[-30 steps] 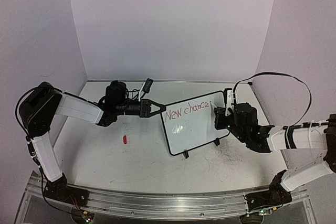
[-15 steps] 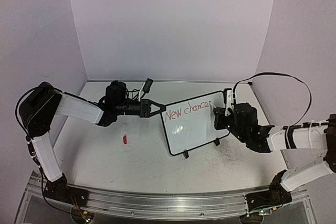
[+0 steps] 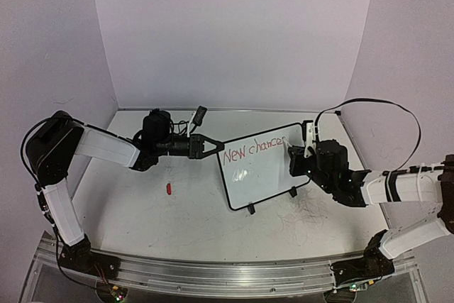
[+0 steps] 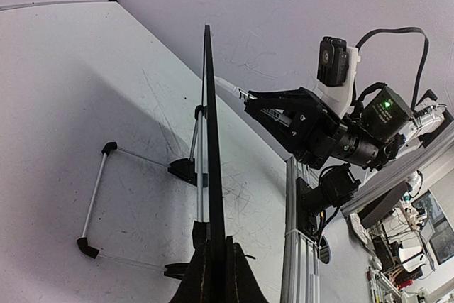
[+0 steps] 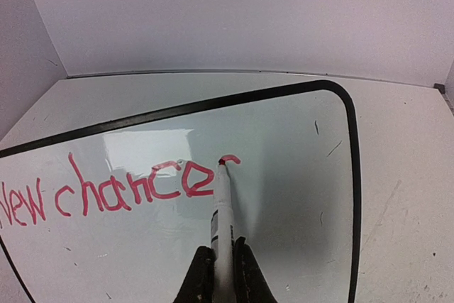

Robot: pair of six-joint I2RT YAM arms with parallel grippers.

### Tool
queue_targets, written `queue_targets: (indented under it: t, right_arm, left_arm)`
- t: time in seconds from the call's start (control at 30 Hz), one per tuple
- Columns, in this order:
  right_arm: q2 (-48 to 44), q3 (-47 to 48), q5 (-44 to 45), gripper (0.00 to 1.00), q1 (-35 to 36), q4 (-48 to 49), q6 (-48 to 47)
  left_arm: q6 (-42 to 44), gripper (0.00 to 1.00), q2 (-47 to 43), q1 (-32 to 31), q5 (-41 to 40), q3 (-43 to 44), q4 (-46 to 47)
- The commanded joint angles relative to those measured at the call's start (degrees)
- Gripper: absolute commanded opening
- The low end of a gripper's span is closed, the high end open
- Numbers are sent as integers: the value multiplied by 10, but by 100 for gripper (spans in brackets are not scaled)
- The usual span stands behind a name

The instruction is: Write a sentence on the whiteboard

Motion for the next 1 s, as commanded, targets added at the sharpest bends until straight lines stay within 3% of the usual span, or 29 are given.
queue_targets:
  t: [0.0, 0.5, 0.97]
  right_arm:
    - [-5, -9, -12, 0, -3, -23, 5]
    - [-7, -7, 35, 0, -2, -36, 18]
    - [-15, -12, 23, 0, -2, -52, 32]
  left_arm:
    - [0, 0, -7, -7, 28, 15, -29]
    - [0, 0, -7, -7, 29, 14, -29]
    - [0, 0, -6, -8, 29, 15, -29]
